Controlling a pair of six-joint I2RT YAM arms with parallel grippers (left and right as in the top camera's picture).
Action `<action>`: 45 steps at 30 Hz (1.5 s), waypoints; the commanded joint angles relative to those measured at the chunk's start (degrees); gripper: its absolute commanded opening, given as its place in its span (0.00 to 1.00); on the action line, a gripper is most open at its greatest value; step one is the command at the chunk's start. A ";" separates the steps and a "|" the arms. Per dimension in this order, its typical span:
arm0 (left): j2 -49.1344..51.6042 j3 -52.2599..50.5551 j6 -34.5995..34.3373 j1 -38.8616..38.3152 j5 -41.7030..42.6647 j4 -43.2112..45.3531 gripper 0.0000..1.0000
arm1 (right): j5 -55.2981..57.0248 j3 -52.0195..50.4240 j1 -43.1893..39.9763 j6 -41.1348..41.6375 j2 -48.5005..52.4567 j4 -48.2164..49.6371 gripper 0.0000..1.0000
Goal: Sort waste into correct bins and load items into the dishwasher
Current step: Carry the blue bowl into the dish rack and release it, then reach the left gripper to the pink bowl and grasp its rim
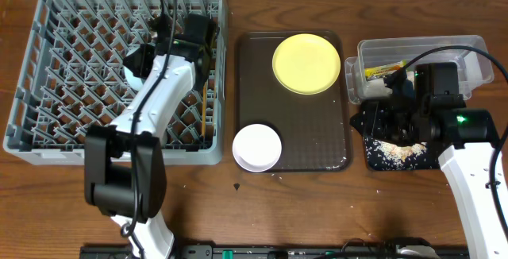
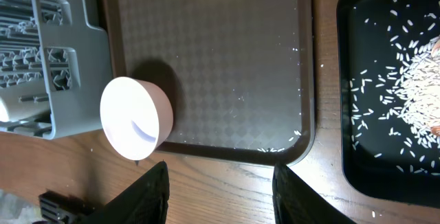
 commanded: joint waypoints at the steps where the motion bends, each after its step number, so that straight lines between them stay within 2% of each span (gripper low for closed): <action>1: 2.40 -0.22 0.28 -0.26 -3.87 0.87 0.08 | 0.09 0.92 -0.48 -0.96 -0.61 -0.07 0.47; 10: 6.01 -0.22 -1.03 -3.19 -6.56 0.92 0.08 | 0.09 0.92 -0.48 -0.94 -0.63 -0.04 0.47; 17: 6.01 -0.22 -1.01 -7.63 -6.58 0.85 0.17 | 0.09 0.92 -0.48 -0.94 -0.61 -0.04 0.46; 19: 6.01 -0.22 -0.98 -8.13 -6.56 0.83 0.32 | 0.09 0.92 -0.48 -0.94 -0.61 -0.04 0.46; 22: 6.01 -0.22 -1.03 -8.52 -5.75 0.94 0.49 | 0.09 0.92 -0.48 -0.92 -0.61 -0.04 0.46; 29: 2.99 -0.20 -0.98 -8.83 16.33 1.29 0.56 | 0.09 0.92 -0.48 -0.94 -0.61 -0.09 0.46; 36: -7.23 0.28 -0.98 -10.08 36.68 0.79 0.64 | 0.09 0.92 -0.48 -0.94 -0.61 -0.11 0.46; 38: -11.34 0.28 -1.01 -10.43 44.26 -0.48 0.63 | 0.09 0.92 -0.48 -0.94 -0.61 -0.28 0.46; 39: -13.35 0.28 -1.01 -10.67 48.65 -1.36 0.59 | 0.09 0.92 -0.48 -0.94 -0.61 -0.35 0.46; 41: -16.92 0.26 -1.81 -11.08 57.96 -3.63 0.32 | 0.09 0.92 -0.48 -0.94 -0.61 -0.50 0.46; 43: -19.21 0.09 -5.97 -11.63 65.72 -6.38 0.11 | 0.09 0.92 -0.48 -0.94 -0.61 -0.52 0.46; 45: -19.85 -0.61 -10.43 -12.61 70.90 -9.18 0.08 | 0.09 0.92 -0.48 -0.92 -0.61 -0.52 0.46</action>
